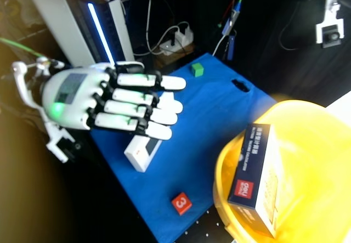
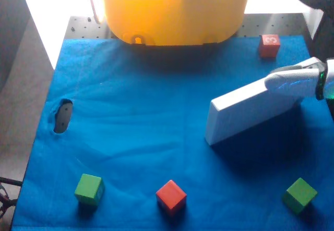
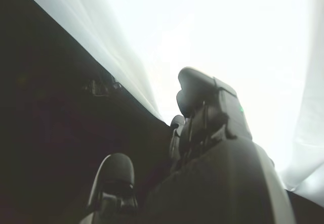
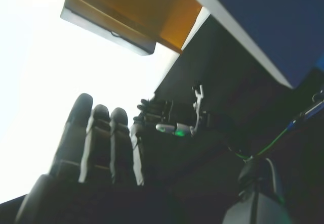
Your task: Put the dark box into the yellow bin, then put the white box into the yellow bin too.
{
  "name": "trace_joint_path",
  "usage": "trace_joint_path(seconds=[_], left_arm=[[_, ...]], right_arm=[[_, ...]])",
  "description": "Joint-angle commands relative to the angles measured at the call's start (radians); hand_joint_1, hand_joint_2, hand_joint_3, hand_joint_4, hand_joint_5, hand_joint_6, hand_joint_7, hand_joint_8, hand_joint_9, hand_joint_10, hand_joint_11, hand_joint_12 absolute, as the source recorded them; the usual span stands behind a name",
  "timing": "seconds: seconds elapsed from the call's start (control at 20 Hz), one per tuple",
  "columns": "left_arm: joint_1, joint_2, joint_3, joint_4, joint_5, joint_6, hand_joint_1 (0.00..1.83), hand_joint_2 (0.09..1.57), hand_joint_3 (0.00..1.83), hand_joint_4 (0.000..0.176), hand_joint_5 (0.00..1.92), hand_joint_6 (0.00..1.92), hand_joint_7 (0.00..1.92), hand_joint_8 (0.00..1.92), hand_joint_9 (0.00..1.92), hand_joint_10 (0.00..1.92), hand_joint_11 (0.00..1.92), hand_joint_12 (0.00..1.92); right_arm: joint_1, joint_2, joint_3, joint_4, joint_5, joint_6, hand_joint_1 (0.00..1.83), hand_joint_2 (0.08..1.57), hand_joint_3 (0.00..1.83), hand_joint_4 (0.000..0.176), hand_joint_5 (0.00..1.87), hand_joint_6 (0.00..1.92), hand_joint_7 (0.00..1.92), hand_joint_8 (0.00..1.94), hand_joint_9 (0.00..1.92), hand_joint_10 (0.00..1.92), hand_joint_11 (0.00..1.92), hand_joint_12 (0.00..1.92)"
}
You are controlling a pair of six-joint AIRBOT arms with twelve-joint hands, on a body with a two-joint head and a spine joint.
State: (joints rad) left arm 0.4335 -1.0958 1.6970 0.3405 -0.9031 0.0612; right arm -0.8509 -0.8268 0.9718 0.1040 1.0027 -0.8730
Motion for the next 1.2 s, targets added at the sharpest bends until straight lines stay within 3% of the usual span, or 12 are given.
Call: trace_joint_path(seconds=[0.0,0.15,0.2,0.35,0.4,0.45,0.55,0.6,0.75,0.85,1.05,1.15], left_arm=[[0.007,0.010,-0.012,-0.049,-0.132,0.002,0.00,1.50,0.01,0.138,0.01,0.01,0.00,0.57,0.00,0.79,0.00,1.83],[0.040,0.031,-0.061,-0.022,-0.170,0.008,0.00,1.50,0.01,0.138,0.01,0.01,0.00,0.57,0.00,0.79,0.00,1.83],[0.047,0.036,-0.076,-0.015,-0.181,0.012,0.78,1.18,0.00,0.102,0.14,0.02,0.05,0.19,0.09,0.27,0.00,0.83],[0.081,0.071,-0.142,-0.001,-0.225,0.044,0.80,1.11,0.01,0.114,0.15,0.00,0.09,0.00,0.09,0.01,0.00,0.23],[0.094,0.084,-0.163,0.000,-0.235,0.058,0.81,1.16,0.00,0.035,0.36,0.03,0.23,0.02,0.16,0.02,0.00,0.29],[0.111,0.094,-0.182,0.002,-0.247,0.068,0.68,1.18,0.00,0.122,0.04,0.01,0.01,0.00,0.01,0.00,0.00,0.01],[0.129,0.101,-0.196,0.004,-0.256,0.070,0.72,1.17,0.00,0.156,0.07,0.01,0.00,0.00,0.01,0.01,0.00,0.18],[0.139,0.105,-0.203,0.003,-0.260,0.071,0.79,1.06,0.00,0.092,0.02,0.00,0.05,0.00,0.09,0.02,0.00,0.25],[0.173,0.123,-0.224,-0.012,-0.278,0.082,0.83,1.06,0.00,0.128,0.04,0.01,0.05,0.00,0.08,0.00,0.00,0.27],[0.220,0.155,-0.258,-0.070,-0.324,0.129,0.82,0.99,0.00,0.083,0.00,0.00,0.01,0.00,0.06,0.00,0.02,0.24],[0.304,0.203,-0.323,-0.167,-0.431,0.203,0.84,0.96,0.00,0.103,0.00,0.00,0.00,0.00,0.03,0.01,0.00,0.07],[0.317,0.208,-0.341,-0.170,-0.446,0.218,0.80,0.98,0.00,0.041,0.03,0.01,0.04,0.01,0.05,0.02,0.03,0.07]], right_arm=[[0.007,-0.003,-0.001,0.007,0.107,0.006,0.31,0.75,0.00,0.106,0.00,0.00,0.13,0.00,0.07,0.01,0.00,0.45],[0.006,-0.008,0.000,0.001,0.076,0.006,0.27,0.73,0.00,0.111,0.00,0.00,0.16,0.01,0.08,0.01,0.00,0.44],[0.004,-0.010,0.001,-0.001,0.069,0.006,0.24,0.73,0.00,0.098,0.00,0.00,0.16,0.00,0.07,0.00,0.00,0.48],[0.001,-0.023,0.006,-0.017,0.029,0.006,0.32,0.76,0.00,0.084,0.00,0.00,0.11,0.01,0.04,0.01,0.00,0.26],[0.002,-0.024,0.008,-0.022,0.011,0.006,0.34,0.76,0.00,0.093,0.00,0.00,0.12,0.00,0.05,0.01,0.00,0.18],[0.001,-0.028,0.010,-0.023,0.000,0.006,0.37,0.77,0.00,0.106,0.00,0.00,0.14,0.00,0.04,0.00,0.00,0.01],[0.001,-0.034,0.011,-0.024,-0.008,0.006,0.38,0.77,0.00,0.113,0.00,0.00,0.15,0.01,0.04,0.00,0.00,0.00],[0.001,-0.039,0.014,-0.027,-0.017,0.006,0.39,0.76,0.00,0.112,0.00,0.00,0.15,0.00,0.04,0.00,0.00,0.00],[-0.004,-0.045,0.018,-0.028,-0.039,0.006,0.39,0.71,0.00,0.122,0.00,0.00,0.13,0.00,0.05,0.00,0.04,0.02],[-0.005,-0.054,0.025,-0.028,-0.050,0.006,0.47,0.70,0.00,0.132,0.00,0.00,0.13,0.00,0.03,0.00,0.02,0.01],[-0.005,-0.072,0.041,-0.027,-0.070,0.006,0.61,0.69,0.00,0.126,0.04,0.00,0.21,0.01,0.13,0.01,0.02,0.02],[-0.005,-0.079,0.049,-0.027,-0.080,0.006,0.68,0.70,0.00,0.128,0.07,0.01,0.22,0.01,0.14,0.01,0.03,0.02]])
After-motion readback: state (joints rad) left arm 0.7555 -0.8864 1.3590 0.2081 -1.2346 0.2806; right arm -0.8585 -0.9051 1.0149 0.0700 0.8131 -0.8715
